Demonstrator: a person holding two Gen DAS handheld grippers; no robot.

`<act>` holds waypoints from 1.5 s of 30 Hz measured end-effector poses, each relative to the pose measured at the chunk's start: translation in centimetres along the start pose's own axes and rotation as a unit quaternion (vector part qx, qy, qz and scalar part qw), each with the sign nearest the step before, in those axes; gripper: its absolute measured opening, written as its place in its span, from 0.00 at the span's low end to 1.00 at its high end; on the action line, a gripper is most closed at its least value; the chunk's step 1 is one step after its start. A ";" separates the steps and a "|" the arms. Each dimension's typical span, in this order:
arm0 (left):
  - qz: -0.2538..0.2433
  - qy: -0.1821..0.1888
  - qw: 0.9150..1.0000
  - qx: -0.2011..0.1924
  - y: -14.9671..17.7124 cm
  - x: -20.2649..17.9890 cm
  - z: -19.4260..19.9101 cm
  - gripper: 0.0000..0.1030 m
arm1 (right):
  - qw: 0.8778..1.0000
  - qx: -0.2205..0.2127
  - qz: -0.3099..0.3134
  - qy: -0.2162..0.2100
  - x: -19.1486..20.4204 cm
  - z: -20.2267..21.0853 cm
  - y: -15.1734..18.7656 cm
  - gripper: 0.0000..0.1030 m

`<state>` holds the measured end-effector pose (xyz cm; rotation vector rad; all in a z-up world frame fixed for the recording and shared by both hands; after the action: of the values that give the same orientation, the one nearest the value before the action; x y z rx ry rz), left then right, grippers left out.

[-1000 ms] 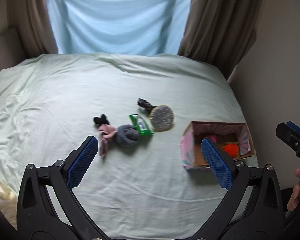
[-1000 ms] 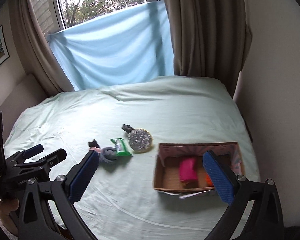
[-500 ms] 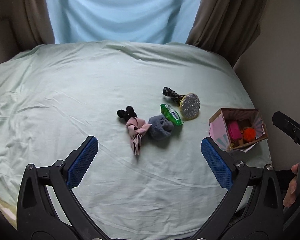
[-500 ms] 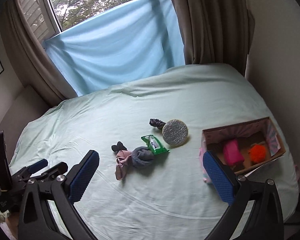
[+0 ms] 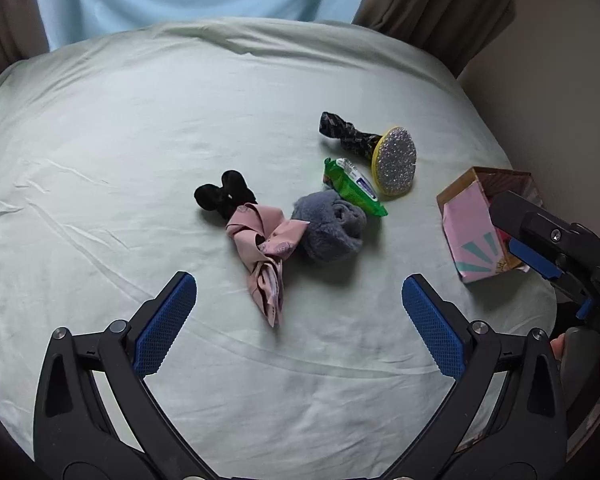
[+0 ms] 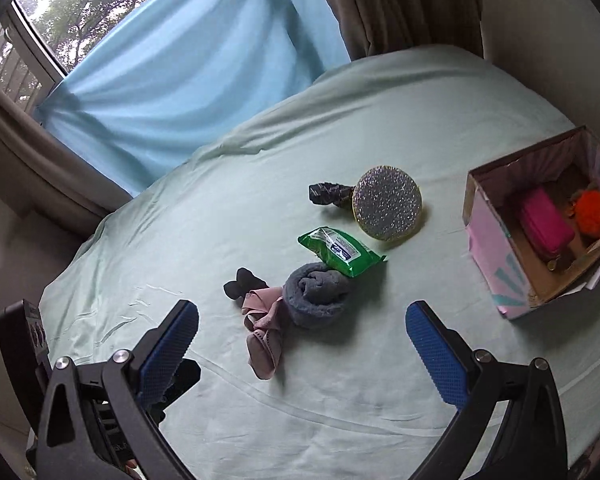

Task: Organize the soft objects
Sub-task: 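Grasp the pink ribbon bow with the left gripper while the right gripper grasps the grey fuzzy sock, then carry the ribbon and grey sock into the box and open both grippers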

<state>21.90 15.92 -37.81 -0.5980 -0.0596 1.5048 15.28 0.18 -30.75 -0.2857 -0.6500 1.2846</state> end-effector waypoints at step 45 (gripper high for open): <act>-0.003 -0.032 0.999 0.023 -1.6 4.3 -12.8 0.20 | 0.990 0.114 -0.065 -0.045 -0.4 -18.3 1.9 0.45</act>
<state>28.85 15.80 -49.49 -0.5120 -0.0749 1.5143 24.59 3.17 -46.33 0.0028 -0.5815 1.2389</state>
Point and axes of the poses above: each gripper's, at about its wrist camera, not at the fingertips, and z roughly against the way its jaws point, x to its left, y to its underside, the point moved 6 cm from there along -z, roughly the way its jaws point, and after that the axes turned 10 degrees about z, right-handed, at the moved point
